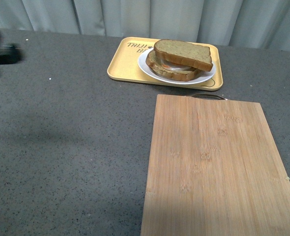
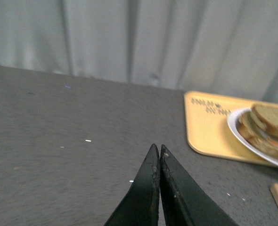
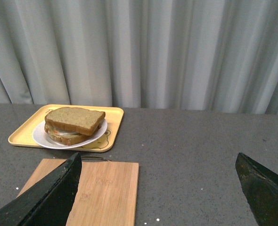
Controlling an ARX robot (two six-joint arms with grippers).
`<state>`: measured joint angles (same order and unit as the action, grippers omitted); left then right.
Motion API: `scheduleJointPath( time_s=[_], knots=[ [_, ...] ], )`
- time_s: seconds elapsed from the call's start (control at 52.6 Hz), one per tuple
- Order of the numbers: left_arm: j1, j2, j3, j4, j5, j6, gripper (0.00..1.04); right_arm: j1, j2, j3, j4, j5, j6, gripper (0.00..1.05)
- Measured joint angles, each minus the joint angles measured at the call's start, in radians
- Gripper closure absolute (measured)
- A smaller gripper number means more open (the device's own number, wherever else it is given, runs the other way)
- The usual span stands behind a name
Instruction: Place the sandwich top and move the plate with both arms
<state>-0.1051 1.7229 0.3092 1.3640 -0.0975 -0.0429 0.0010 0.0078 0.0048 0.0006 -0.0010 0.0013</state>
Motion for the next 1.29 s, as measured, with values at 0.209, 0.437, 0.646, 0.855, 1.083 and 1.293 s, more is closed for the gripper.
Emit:
scheduleJointPath(
  time_s=[0.209,0.437,0.646,0.855,1.083,1.293],
  knots=[
    [0.033,-0.290,-0.173,-0.085,0.027,0.024,1.01,0.000,-0.003,0.000,-0.001,-0.005,0.000,0.09],
    [0.100,-0.494,-0.241,-0.219,0.093,0.032,1.01,0.000,-0.003,0.000,-0.001,-0.001,0.000,0.09],
    [0.103,-0.785,-0.262,-0.486,0.095,0.034,1.01,0.000,-0.003,0.000,-0.001,-0.002,0.000,0.09],
    [0.103,-0.931,-0.288,-0.608,0.098,0.035,1.01,0.000,-0.003,0.000,-0.001,-0.001,0.000,0.09],
    [0.103,-1.090,-0.291,-0.745,0.097,0.035,1.01,0.000,-0.003,0.000,-0.001,-0.002,0.000,0.09],
    [0.103,-1.219,-0.291,-0.864,0.098,0.035,1.01,0.000,-0.003,0.000,-0.001,-0.001,0.000,0.09]
  ],
)
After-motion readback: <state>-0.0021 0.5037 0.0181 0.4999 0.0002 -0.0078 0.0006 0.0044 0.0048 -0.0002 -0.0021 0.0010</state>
